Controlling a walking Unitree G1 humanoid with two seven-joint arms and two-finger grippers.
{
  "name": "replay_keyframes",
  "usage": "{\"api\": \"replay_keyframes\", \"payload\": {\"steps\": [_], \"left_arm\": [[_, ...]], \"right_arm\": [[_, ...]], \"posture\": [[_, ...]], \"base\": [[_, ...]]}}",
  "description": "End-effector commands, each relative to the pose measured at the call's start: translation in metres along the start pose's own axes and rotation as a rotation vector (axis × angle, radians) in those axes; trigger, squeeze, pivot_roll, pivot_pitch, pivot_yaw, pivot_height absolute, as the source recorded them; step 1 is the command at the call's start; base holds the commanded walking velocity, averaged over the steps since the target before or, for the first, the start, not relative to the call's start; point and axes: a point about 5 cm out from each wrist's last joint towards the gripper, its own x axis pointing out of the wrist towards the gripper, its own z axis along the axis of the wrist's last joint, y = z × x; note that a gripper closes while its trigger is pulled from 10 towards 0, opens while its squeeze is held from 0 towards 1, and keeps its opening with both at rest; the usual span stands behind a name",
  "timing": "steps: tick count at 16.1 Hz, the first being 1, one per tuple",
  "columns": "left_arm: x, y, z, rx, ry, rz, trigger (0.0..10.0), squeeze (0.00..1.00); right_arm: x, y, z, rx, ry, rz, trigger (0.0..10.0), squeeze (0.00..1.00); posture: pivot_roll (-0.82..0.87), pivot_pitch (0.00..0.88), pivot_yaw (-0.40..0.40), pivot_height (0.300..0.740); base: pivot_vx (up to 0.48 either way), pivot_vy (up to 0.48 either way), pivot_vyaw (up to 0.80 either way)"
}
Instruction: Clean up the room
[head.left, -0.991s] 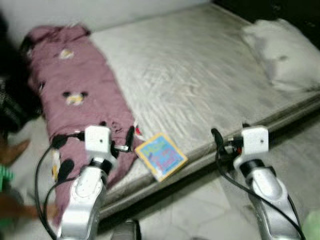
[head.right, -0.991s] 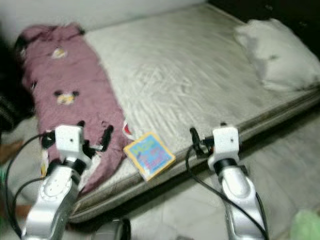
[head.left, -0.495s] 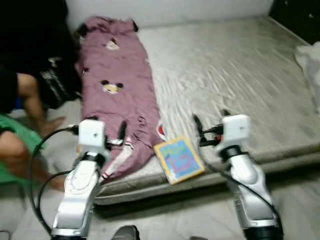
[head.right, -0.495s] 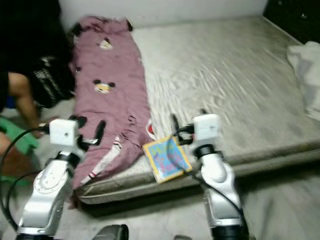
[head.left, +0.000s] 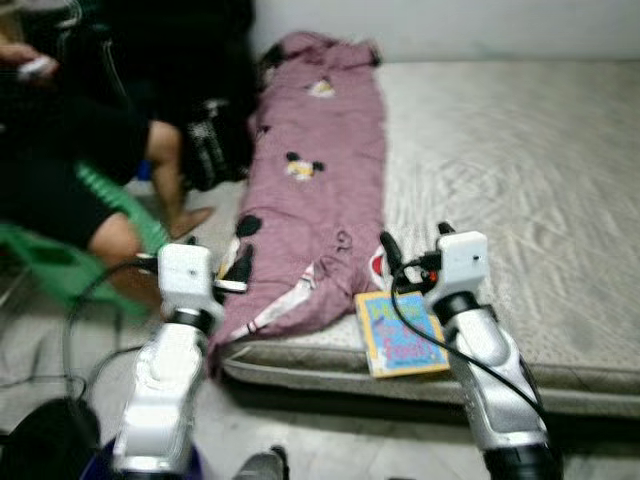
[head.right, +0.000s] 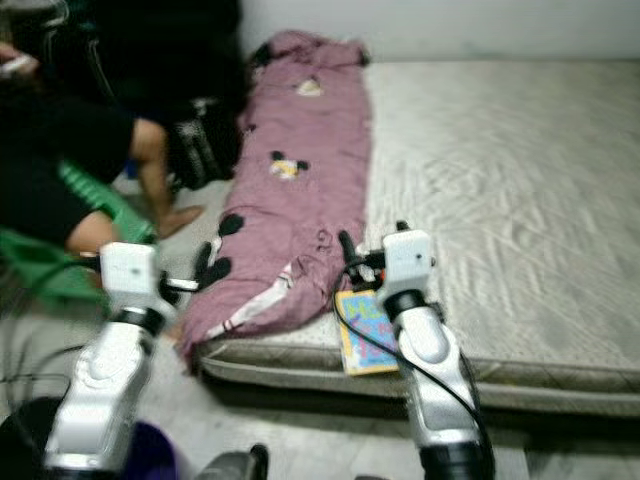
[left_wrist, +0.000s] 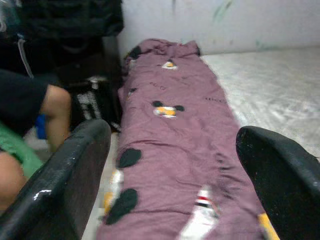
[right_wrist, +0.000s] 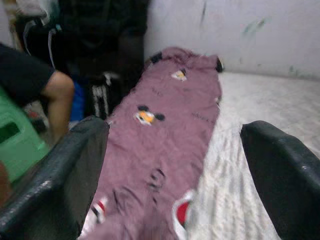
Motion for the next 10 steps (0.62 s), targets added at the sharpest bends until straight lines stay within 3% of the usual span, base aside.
{"api": "replay_keyframes", "payload": {"steps": [1, 6, 10], "left_arm": [[-0.003, 0.009, 0.002, 0.026, -0.007, 0.043, 10.0, 0.00], [-0.017, 0.015, -0.004, 0.008, -0.001, 0.128, 10.0, 0.00], [-0.008, 0.010, -0.002, 0.013, -0.002, 0.083, 10.0, 0.00]], "right_arm": [[0.006, 0.006, 0.004, 0.007, -0.018, 0.031, 10.0, 0.00], [0.022, 0.021, 0.004, 0.007, -0.015, 0.122, 10.0, 0.00], [0.018, 0.016, 0.001, 0.020, -0.019, 0.071, 10.0, 0.00]], "posture": [[0.03, 0.072, -0.018, 0.740], [0.08, 0.077, -0.084, 0.740], [0.05, 0.080, -0.035, 0.740]], "base": [[0.000, 0.000, 0.00], [0.000, 0.000, 0.00], [0.000, 0.000, 0.00]]}}
